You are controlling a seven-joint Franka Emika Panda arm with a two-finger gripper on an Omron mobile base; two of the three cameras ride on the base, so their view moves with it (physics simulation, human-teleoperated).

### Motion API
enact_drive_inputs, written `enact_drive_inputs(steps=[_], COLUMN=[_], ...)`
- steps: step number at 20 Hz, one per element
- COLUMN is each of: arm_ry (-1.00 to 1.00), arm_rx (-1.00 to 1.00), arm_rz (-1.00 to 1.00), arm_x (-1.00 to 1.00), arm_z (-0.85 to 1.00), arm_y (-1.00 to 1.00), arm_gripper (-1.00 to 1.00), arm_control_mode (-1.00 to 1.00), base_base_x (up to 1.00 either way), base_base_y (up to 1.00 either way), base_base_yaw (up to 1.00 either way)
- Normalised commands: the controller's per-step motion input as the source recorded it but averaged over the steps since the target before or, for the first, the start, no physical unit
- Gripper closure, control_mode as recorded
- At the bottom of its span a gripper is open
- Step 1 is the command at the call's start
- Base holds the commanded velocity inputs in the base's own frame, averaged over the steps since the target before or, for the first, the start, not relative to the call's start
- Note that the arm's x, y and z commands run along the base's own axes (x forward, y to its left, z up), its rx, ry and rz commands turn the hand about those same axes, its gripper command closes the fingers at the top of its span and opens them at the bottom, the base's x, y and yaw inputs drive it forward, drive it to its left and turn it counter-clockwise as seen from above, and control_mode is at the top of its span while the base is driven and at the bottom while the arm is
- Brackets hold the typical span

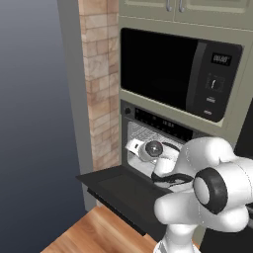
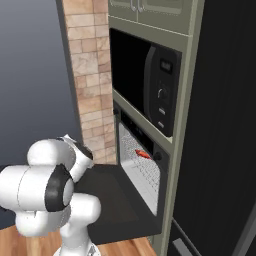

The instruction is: Place the fish on the top rack of the oven, and slide the tray back inside. Close the oven door.

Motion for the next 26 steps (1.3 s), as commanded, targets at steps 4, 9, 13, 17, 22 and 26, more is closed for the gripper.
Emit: enact_drive_inputs(steps=[4,9,13,17,22,26], arm_ry=[0.16,0.26,0.19,0.03,-0.19,-0.16], arm_rx=[0.08,0.01,-0.02,-0.18,-0.3,-0.25], arm_rz=[0.0,0.0,0.0,-0.04,-0.09,-0.1], arm_x=[0.05,0.0,-0.12,-0.51,-0.77,-0.38], arm_z=[1.0,0.91,0.39,-0.03,-0.31,-0.33], arm_y=[0.72,0.93,1.0,1.0,1.0,0.74], arm_gripper=[-1.0,-1.0,-1.0,-1.0,-1.0,-1.0], arm_control_mode=[-1.0,-1.0,-1.0,-1.0,-1.0,-1.0], base_base_x=[0.0,0.0,0.0,0.0,0.0,0.0], base_base_y=[0.0,0.0,0.0,0.0,0.0,0.0], base_base_yaw=[0.0,0.0,0.0,0.0,0.0,0.0])
